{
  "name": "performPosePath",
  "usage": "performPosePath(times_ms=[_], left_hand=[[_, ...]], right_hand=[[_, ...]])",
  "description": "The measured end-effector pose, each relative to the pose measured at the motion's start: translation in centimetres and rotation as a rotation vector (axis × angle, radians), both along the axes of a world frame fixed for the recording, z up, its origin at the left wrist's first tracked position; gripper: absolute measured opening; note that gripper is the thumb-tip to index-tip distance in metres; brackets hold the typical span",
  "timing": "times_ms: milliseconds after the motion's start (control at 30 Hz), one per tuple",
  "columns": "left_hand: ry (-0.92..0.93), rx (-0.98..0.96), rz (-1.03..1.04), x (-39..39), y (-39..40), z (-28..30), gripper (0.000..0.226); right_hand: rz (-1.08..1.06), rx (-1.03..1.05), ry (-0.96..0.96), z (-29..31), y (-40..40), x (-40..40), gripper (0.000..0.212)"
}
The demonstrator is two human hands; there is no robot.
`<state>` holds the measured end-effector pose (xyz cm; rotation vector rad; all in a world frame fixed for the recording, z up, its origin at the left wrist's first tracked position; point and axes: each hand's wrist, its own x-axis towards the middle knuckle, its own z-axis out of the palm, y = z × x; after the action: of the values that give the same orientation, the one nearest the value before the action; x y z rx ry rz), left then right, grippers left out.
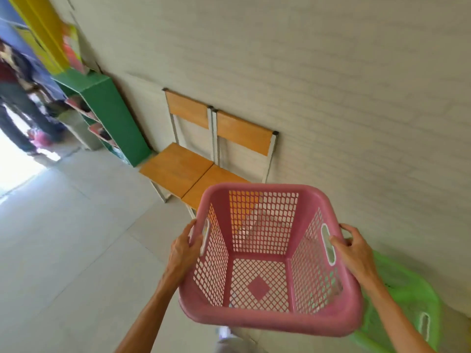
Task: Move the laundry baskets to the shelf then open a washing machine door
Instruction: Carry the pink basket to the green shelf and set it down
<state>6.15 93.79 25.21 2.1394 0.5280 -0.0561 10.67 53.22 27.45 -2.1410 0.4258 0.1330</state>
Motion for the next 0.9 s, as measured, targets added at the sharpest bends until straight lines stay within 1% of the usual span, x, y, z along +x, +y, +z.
performPosePath(times_ms=[67,267,400,533,700,833,900], left_hand=[[-0.008,0.052,0.109,-3.6,3.0,2.0,0.044],[-0.054,0.047,0.406,-15.0,13.1,5.6,0.045],[-0.079,0.064,0.604,-22.4,20.8,7.3,0.045],[-0.136,0.035,0.795,-29.5,28.9,7.8,0.046],[-0.207,0.006,0.922,-35.0,38.3,7.0,0.044],[-0.232,-0.051,0.937,-36.3,44.4,5.9,0.045],[-0.235,-0.046,0.943,-35.7,47.3,5.3,0.045]], right_hand=[[0.072,0.033,-0.018,2.1,3.4,-0.3,0.045],[0.316,0.081,-0.069,5.7,16.1,-1.0,0.042],[0.493,0.142,-0.084,6.9,28.1,-1.4,0.037],[0.662,0.188,-0.082,6.7,41.0,-3.1,0.040],[0.803,0.196,-0.001,5.3,54.4,-5.2,0.045],[0.790,0.228,-0.023,4.2,61.5,-6.5,0.041],[0.772,0.225,-0.023,3.7,64.5,-5.9,0.045]])
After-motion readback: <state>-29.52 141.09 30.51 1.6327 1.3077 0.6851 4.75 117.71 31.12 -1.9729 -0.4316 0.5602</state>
